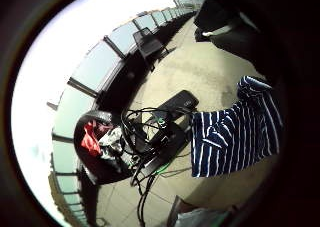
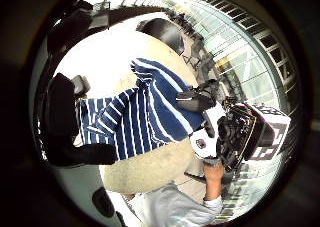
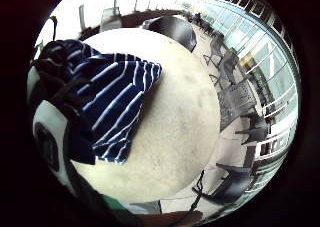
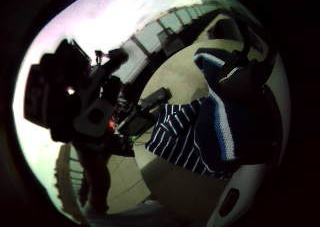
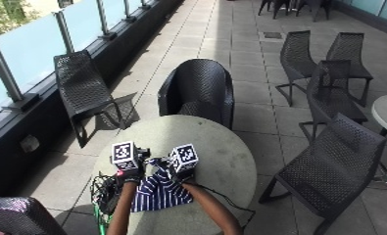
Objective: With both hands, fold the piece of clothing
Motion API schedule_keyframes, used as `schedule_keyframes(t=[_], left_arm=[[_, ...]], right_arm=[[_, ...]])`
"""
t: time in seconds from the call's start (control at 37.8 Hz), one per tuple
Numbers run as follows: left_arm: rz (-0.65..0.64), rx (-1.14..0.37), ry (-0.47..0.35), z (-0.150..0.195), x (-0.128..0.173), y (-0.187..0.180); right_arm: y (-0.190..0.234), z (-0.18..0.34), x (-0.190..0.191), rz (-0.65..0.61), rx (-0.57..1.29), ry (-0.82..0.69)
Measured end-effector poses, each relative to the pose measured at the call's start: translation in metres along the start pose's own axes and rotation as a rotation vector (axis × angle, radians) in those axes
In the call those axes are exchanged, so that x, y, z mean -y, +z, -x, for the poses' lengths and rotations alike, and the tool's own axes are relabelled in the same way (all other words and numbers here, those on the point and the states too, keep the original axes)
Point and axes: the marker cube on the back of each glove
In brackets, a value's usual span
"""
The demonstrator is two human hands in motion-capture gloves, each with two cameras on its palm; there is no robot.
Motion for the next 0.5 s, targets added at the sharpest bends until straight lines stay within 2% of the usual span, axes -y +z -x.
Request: schedule_keyframes(t=[0.11, 0.24, 0.4, 0.5], left_arm=[[-0.010, -0.017, -0.023, 0.016, -0.010, -0.012], [-0.011, -0.026, -0.030, 0.031, -0.019, -0.008], [-0.016, -0.020, -0.040, 0.042, -0.024, -0.006], [-0.014, -0.023, -0.022, 0.036, -0.026, -0.011]], right_arm=[[0.046, 0.058, -0.009, 0.084, -0.026, -0.143], [0.083, 0.092, -0.031, 0.166, -0.127, -0.239], [0.110, 0.091, -0.030, 0.194, -0.134, -0.261], [0.089, 0.066, -0.023, 0.281, -0.129, -0.287]])
